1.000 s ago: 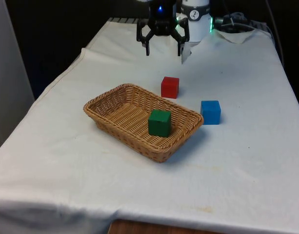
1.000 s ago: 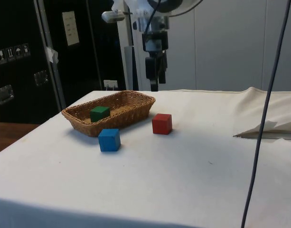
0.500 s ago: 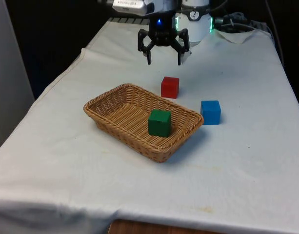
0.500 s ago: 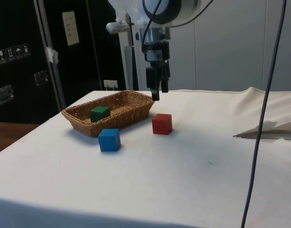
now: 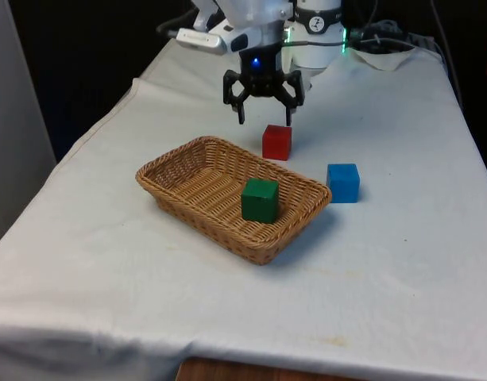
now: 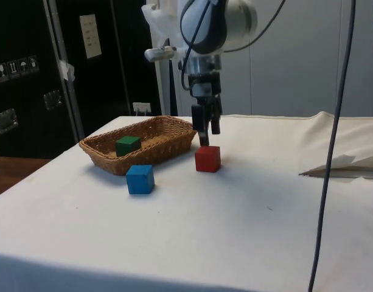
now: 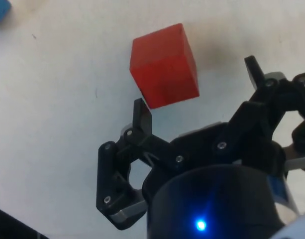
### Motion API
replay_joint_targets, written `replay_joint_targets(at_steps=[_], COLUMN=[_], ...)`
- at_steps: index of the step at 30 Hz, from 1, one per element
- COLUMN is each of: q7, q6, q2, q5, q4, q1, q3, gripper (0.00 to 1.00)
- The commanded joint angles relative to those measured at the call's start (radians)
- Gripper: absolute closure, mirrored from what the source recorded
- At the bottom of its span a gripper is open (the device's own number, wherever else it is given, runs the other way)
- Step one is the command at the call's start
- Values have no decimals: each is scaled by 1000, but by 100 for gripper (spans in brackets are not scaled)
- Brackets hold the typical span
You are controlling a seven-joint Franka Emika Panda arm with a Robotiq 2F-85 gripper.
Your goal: Pick up exactly two blocks and place them into the basket.
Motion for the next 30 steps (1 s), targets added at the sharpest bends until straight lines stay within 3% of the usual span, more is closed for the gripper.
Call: replay_joint_targets(at_steps=[1, 4, 5, 6, 13, 14, 15, 19, 22, 23, 30], q7=[-18, -51, -35, -60, -138, -122, -148, -189, -193, -204, -203], q6=[6, 10, 7, 10, 3, 6, 4, 9, 6, 11, 6], q2=[1, 19, 24, 22, 40, 42, 45, 76, 93, 94, 109], q5=[25, 67, 44, 78, 180, 158, 194, 245, 248, 263, 257], q4=[0, 4, 4, 6, 18, 13, 20, 32, 38, 40, 46], q1=[-8, -8, 0, -8, -10, 0, -10, -8, 0, -4, 1], q3=[13, 16, 2, 16, 25, 10, 26, 27, 17, 25, 18], gripper=[0, 0, 0, 0, 0, 0, 0, 0, 0, 0, 0])
